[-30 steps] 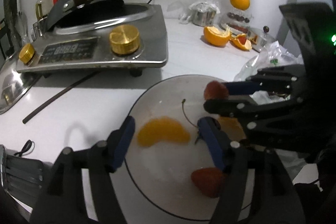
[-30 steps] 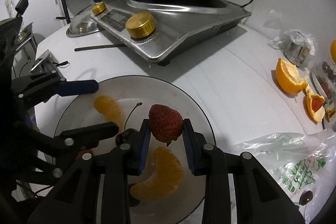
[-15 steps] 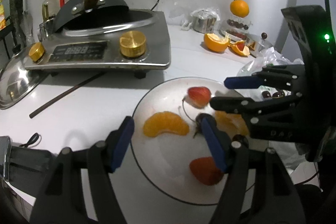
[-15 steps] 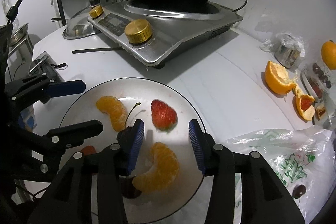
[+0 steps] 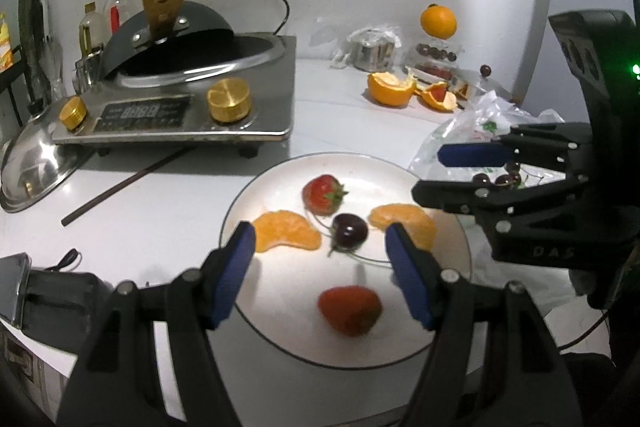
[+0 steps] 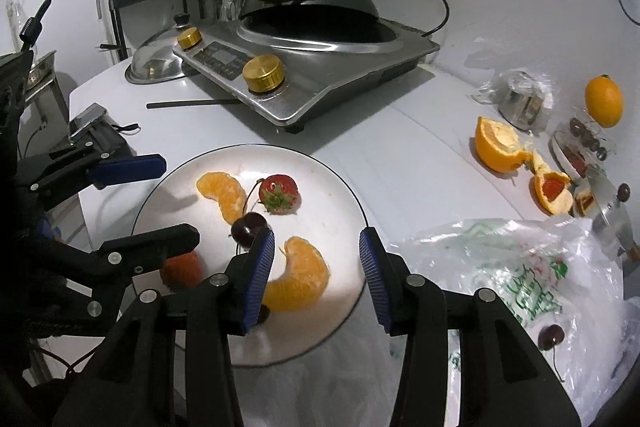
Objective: Organize fruits
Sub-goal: 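Move both open grippers back to the cherries on the plastic bag, then grasp a dark cherry with the right gripper while the left gripper grasps another cherry, then lift both cherries and carry them toward the white plate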
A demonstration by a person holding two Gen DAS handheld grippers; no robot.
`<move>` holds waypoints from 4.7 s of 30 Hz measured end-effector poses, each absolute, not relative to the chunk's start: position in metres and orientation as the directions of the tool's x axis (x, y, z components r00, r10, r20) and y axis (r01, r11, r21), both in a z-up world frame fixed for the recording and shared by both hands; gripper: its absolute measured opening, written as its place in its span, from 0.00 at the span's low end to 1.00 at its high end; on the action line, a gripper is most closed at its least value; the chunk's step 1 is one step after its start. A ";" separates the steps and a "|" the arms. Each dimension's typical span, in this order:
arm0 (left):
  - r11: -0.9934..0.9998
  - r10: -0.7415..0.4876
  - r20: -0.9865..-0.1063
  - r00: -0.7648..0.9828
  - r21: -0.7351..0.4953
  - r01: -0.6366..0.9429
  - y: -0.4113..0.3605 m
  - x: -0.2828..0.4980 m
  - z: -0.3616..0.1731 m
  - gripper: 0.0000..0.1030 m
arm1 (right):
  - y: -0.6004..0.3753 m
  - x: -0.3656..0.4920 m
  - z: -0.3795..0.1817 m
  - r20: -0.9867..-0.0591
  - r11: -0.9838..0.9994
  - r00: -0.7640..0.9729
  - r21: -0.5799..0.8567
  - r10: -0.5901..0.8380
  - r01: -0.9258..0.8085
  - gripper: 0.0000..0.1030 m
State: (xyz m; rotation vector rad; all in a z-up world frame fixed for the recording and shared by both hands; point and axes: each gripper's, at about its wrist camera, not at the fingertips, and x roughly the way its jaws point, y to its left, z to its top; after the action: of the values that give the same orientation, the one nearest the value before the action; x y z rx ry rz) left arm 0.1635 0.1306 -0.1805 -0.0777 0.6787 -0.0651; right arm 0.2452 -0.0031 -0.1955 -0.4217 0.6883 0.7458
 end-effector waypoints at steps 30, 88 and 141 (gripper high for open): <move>0.992 -0.124 -0.615 0.779 -0.059 0.112 0.040 0.159 -0.158 0.67 | -0.124 0.229 -0.182 -0.637 0.770 0.617 -0.058 0.461 -0.635 0.45; 0.936 -0.052 -0.739 0.672 0.198 0.290 -0.086 0.275 -0.211 0.53 | -0.248 0.330 -0.229 -0.647 0.866 0.638 0.071 0.418 -0.496 0.38; 0.887 -0.141 -0.738 0.660 0.202 0.415 -0.094 0.283 -0.217 0.25 | -0.235 0.342 -0.237 -0.699 0.869 0.600 0.063 0.389 -0.490 0.29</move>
State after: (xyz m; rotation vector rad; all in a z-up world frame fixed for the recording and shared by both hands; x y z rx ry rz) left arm 0.2830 -0.0944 -0.2171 0.3730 0.7917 -0.3228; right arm 0.3419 -0.2347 -0.2371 -0.1405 0.7740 0.5114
